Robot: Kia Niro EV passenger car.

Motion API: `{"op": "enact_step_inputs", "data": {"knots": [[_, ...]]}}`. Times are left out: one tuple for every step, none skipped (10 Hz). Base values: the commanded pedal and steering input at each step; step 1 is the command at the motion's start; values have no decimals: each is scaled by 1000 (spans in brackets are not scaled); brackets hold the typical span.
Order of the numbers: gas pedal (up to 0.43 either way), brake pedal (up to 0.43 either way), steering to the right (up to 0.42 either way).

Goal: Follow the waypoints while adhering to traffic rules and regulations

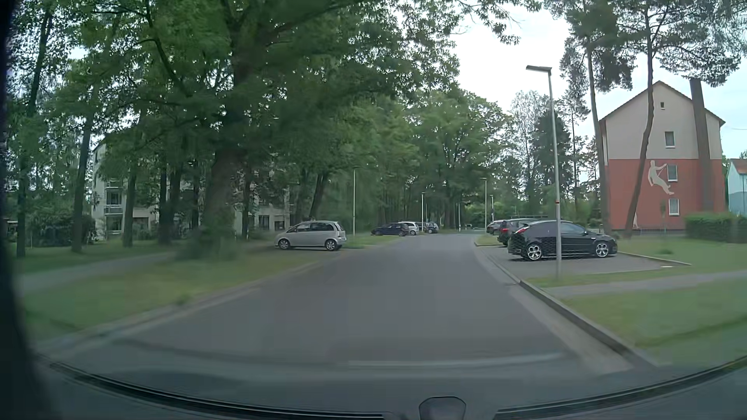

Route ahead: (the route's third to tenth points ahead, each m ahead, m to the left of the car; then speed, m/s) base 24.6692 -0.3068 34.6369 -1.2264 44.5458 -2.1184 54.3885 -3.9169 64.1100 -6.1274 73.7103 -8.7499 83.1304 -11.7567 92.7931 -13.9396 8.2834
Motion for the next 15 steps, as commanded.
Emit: {"op": "enact_step_inputs", "data": {"knots": [[157,6,29],[157,6,29],[157,6,29],[157,6,29],[157,6,29],[157,6,29],[157,6,29],[157,6,29],[157,6,28],[157,6,28],[157,6,27],[157,6,27],[157,6,27],[157,6,27],[157,6,26]]}}
